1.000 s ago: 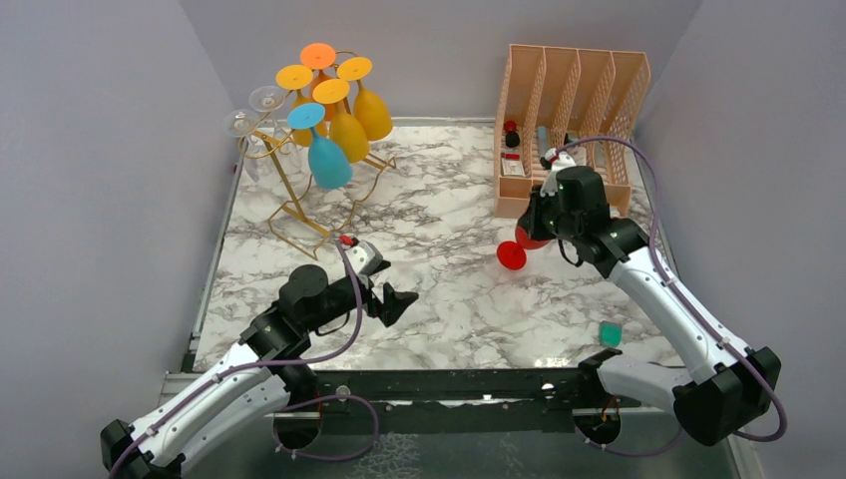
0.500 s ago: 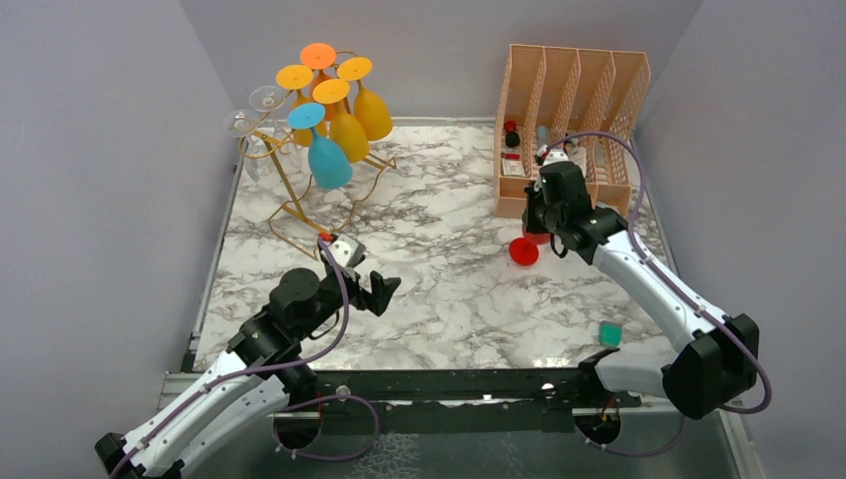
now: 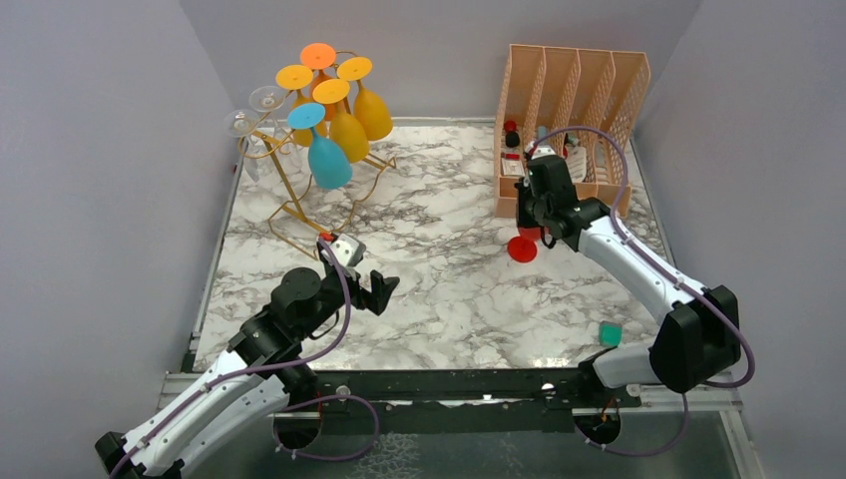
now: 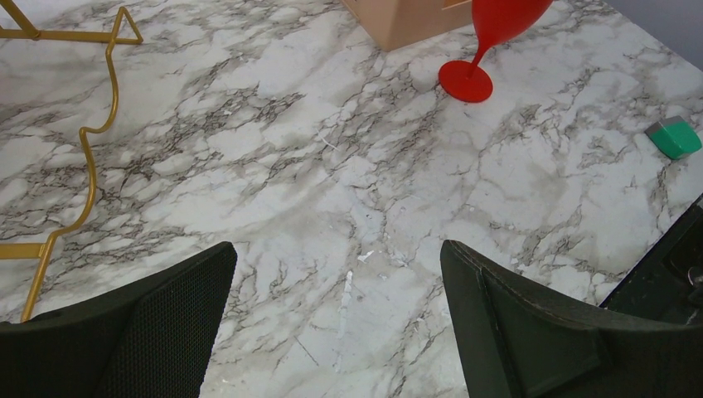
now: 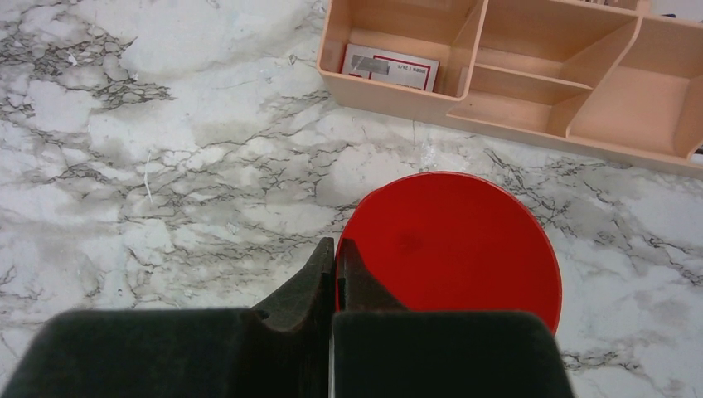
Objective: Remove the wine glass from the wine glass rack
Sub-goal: Place the wine glass at the center of the board.
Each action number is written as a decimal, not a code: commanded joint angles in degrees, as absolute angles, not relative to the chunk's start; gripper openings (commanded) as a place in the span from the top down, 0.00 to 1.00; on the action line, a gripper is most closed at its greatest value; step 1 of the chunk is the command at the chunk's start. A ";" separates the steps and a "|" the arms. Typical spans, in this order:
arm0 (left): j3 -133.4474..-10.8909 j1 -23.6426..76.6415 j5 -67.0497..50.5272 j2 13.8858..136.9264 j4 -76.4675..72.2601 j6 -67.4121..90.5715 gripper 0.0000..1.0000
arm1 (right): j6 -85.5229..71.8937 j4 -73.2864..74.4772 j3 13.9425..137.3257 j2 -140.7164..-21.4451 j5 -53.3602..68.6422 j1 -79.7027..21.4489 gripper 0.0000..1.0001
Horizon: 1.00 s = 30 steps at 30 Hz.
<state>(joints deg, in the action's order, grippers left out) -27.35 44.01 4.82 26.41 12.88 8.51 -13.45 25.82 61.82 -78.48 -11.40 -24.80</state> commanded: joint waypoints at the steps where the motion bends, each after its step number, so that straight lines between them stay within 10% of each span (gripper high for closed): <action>1: -28.47 43.99 5.95 26.44 12.75 7.83 0.01 | -12.00 23.96 64.46 -80.31 -13.23 -24.87 0.98; 30: -28.40 44.03 5.89 28.49 12.92 7.82 0.01 | -11.79 32.90 74.39 -84.59 -6.63 -24.87 0.71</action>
